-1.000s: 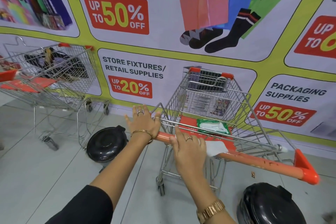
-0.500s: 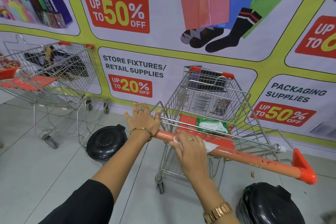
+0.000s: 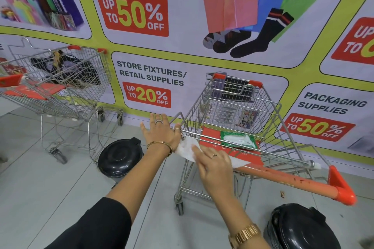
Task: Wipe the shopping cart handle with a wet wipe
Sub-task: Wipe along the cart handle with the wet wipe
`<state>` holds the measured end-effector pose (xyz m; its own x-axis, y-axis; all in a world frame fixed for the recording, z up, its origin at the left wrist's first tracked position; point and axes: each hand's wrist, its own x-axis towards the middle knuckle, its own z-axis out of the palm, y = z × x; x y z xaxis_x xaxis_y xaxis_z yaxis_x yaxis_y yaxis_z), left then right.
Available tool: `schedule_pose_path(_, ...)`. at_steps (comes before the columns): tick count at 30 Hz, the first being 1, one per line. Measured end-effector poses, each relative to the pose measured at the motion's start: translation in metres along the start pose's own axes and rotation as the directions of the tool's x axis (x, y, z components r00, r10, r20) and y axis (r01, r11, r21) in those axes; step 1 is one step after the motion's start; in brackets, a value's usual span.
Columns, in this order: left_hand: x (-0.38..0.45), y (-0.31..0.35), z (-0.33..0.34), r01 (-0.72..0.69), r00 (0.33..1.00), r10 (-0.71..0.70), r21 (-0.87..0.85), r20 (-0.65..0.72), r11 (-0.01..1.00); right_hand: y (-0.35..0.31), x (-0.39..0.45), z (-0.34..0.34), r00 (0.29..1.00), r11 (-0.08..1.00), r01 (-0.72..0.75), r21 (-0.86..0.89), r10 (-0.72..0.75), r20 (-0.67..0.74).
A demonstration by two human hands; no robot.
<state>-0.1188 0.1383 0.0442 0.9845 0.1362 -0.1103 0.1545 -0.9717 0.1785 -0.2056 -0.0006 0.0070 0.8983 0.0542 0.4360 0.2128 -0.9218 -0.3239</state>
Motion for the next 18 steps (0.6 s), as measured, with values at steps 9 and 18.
schedule_pose_path(9,-0.001,0.003,0.0,0.0,1.0,0.0,-0.015,0.004,1.0,0.052,-0.03,-0.043,0.931,0.894,-0.238,0.379,0.322,-0.174)
schedule_pose_path(18,-0.003,0.005,0.001,-0.013,0.999,0.014,0.017,-0.039,1.0,0.003,0.004,-0.016,0.923,0.917,-0.379,0.126,0.384,-0.015)
